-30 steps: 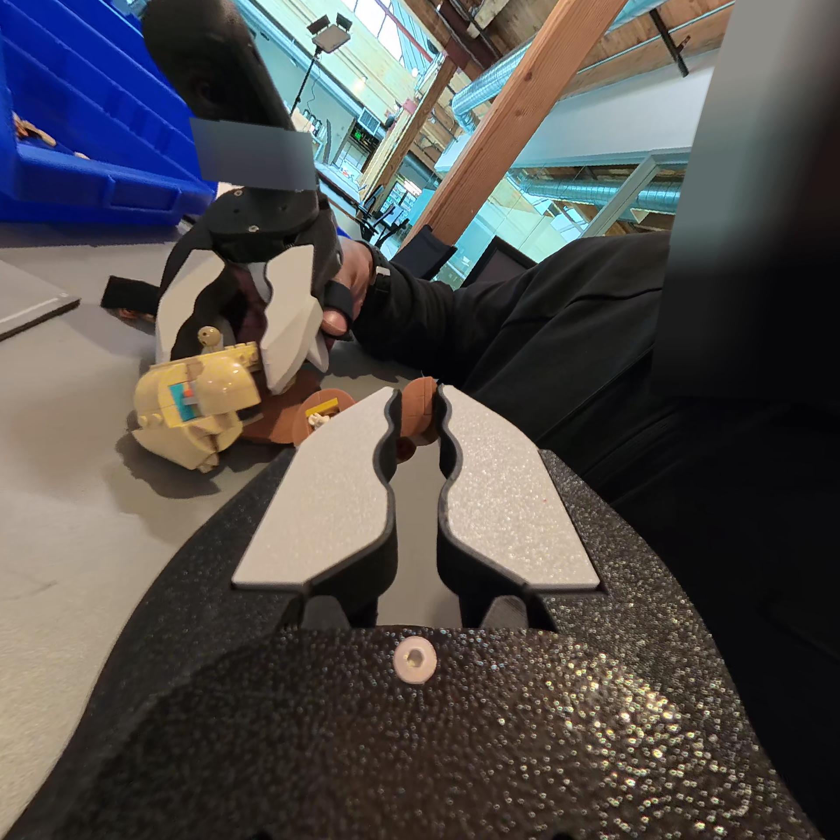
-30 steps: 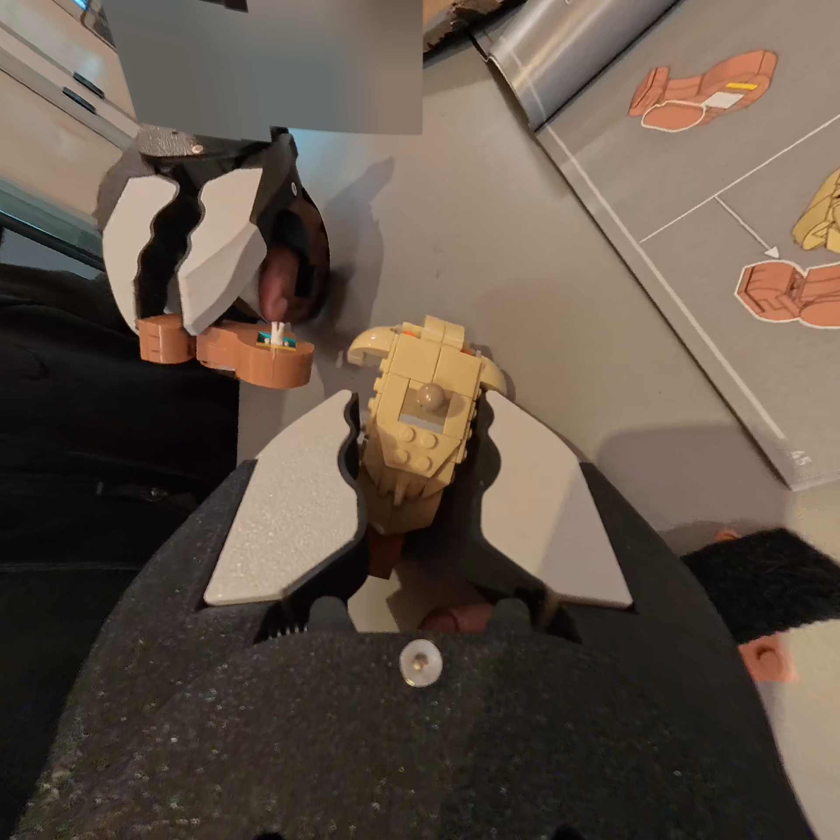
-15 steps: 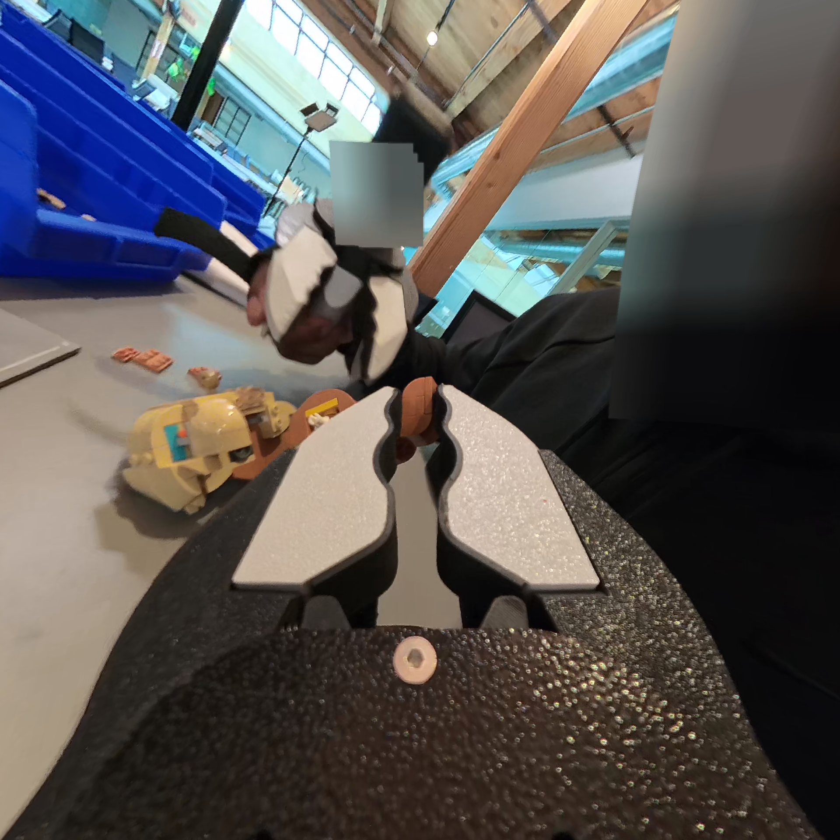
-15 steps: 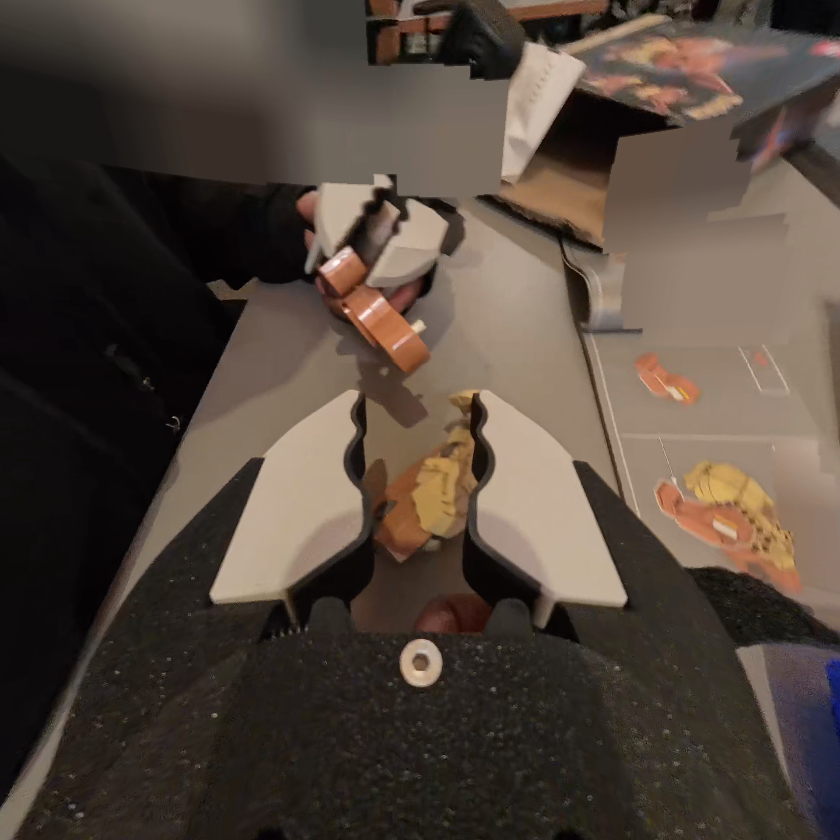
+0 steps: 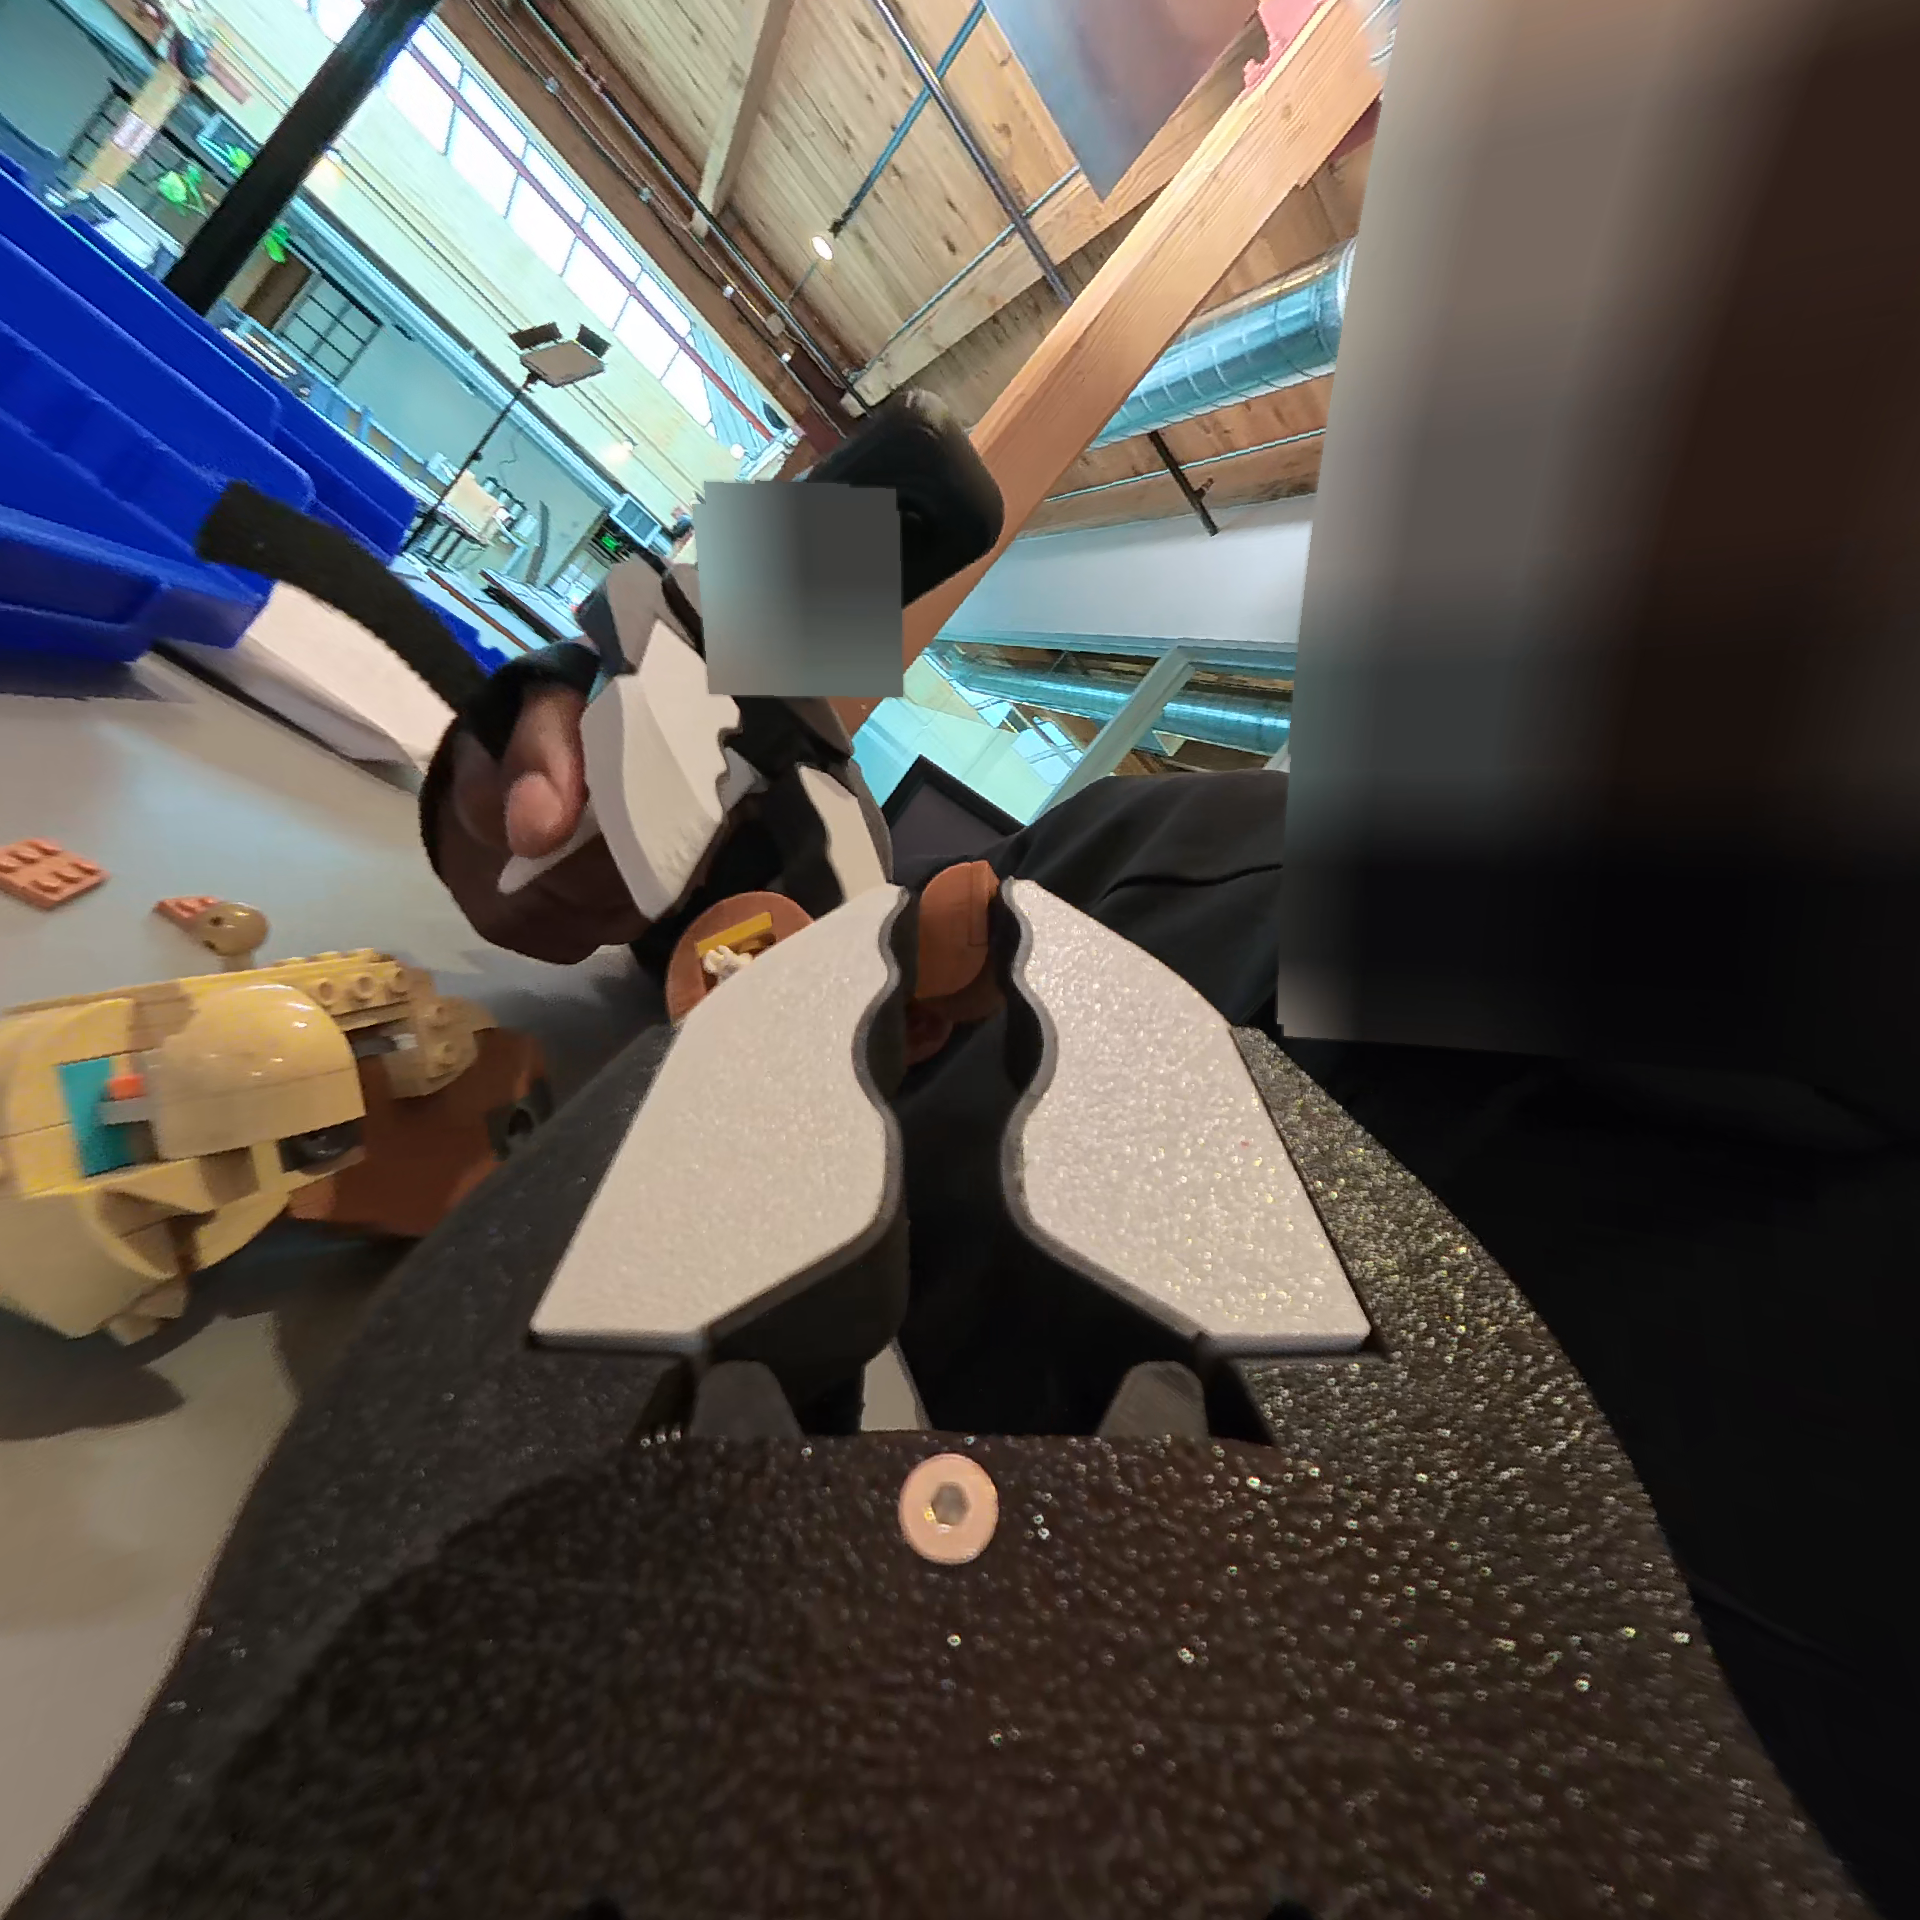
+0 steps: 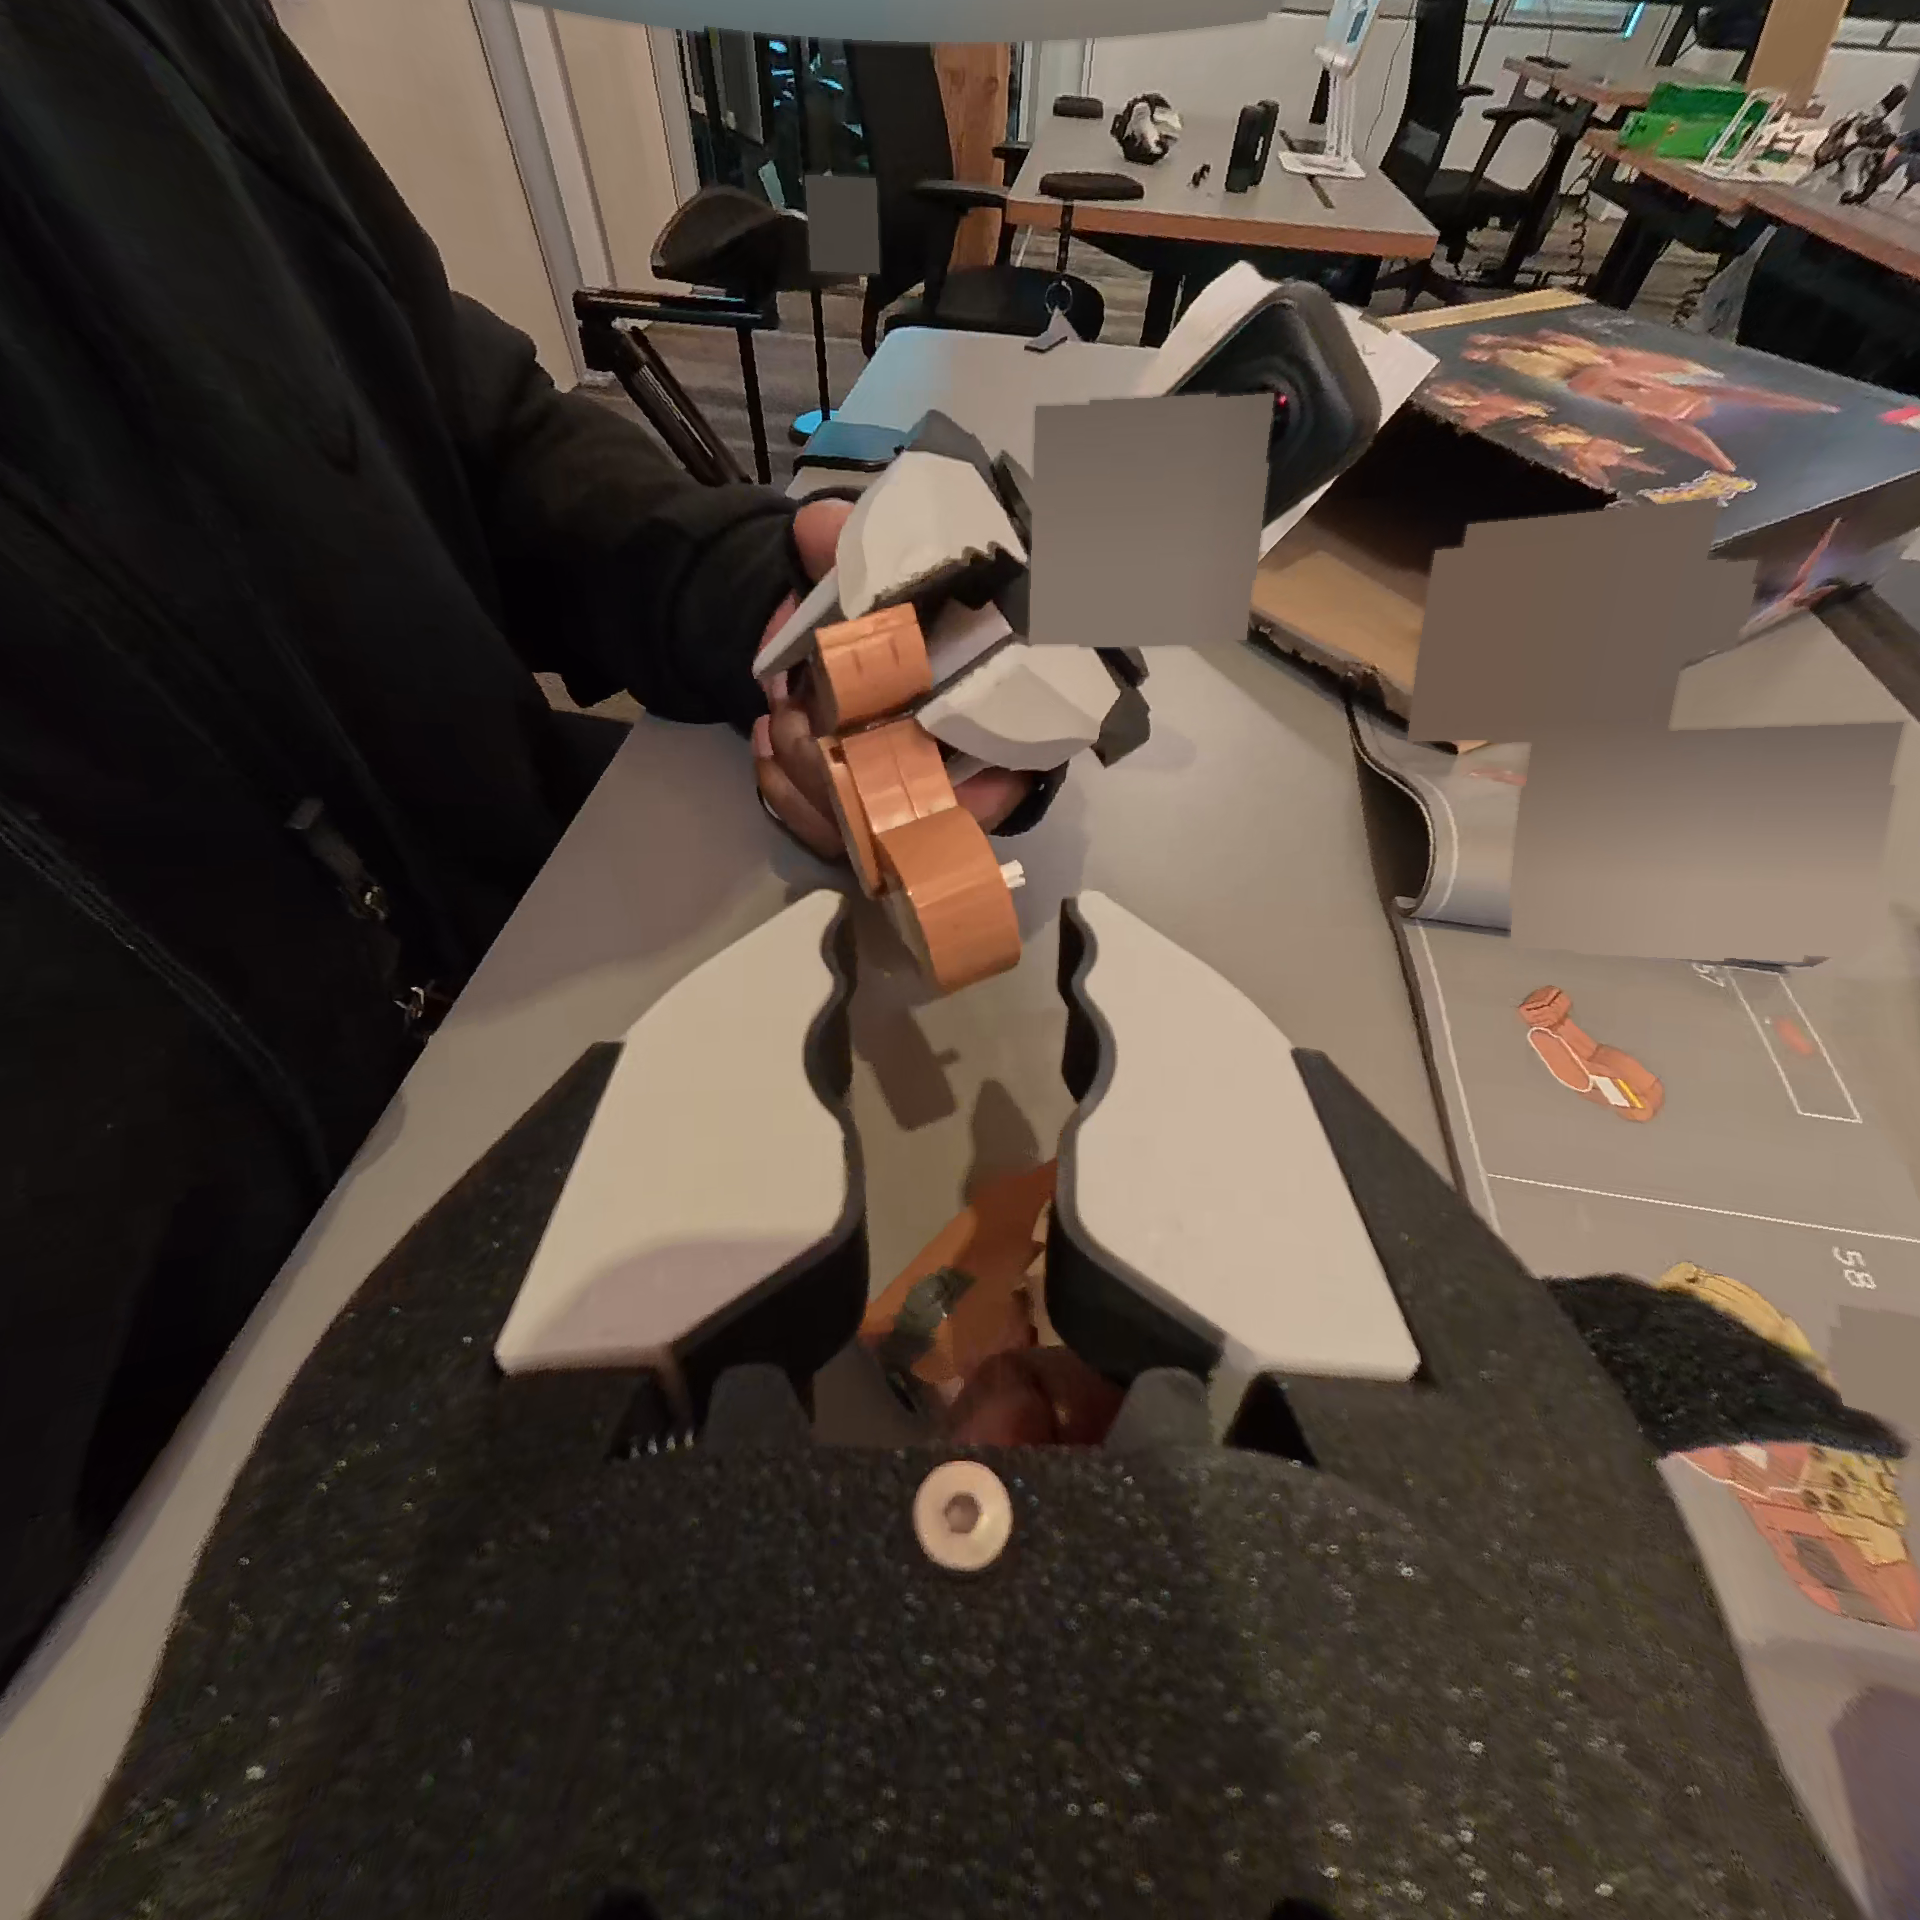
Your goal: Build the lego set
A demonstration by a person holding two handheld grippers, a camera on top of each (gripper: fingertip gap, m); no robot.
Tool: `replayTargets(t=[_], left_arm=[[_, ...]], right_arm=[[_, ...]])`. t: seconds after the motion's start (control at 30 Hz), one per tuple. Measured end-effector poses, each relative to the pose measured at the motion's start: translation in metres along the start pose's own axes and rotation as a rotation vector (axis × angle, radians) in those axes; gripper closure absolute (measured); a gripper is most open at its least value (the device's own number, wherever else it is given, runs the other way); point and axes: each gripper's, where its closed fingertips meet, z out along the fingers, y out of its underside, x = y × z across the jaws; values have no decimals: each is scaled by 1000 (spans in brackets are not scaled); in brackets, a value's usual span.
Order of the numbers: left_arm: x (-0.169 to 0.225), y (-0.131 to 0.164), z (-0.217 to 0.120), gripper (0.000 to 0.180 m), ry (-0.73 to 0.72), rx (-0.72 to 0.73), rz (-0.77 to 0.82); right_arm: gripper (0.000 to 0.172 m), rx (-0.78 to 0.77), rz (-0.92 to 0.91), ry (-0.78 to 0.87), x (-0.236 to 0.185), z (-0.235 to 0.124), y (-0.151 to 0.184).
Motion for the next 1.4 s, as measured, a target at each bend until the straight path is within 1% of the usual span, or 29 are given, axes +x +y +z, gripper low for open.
replayTargets(t=[0.1,0.4,0.53,0.77,0.93,1.03,1.17,1.3,1.4], left_arm=[[0,0,0,167,8,1,-9],[-4,-3,-4,167,-25,26,-12],[-8,-9,-11,167,-84,41,35],[-18,-10,-20,165,-207,10,120],[-28,-8,-22,164,-276,-19,116],[-35,-3,-25,164,-339,-72,145],[-43,4,-30,154,-439,-148,226],[-49,8,-29,134,-487,-181,233],[-54,14,-27,130,-509,-221,229]], right_arm=[[149,13,17,-5,0,1,0],[151,34,108,-52,-1,-1,1],[152,33,145,-49,2,-4,3],[155,23,164,-47,3,-3,7],[155,-12,187,-37,5,-1,14],[155,-19,195,-26,7,0,15],[155,16,238,-6,13,-3,11],[155,75,298,6,20,-7,4],[155,126,331,14,23,-8,-2]])
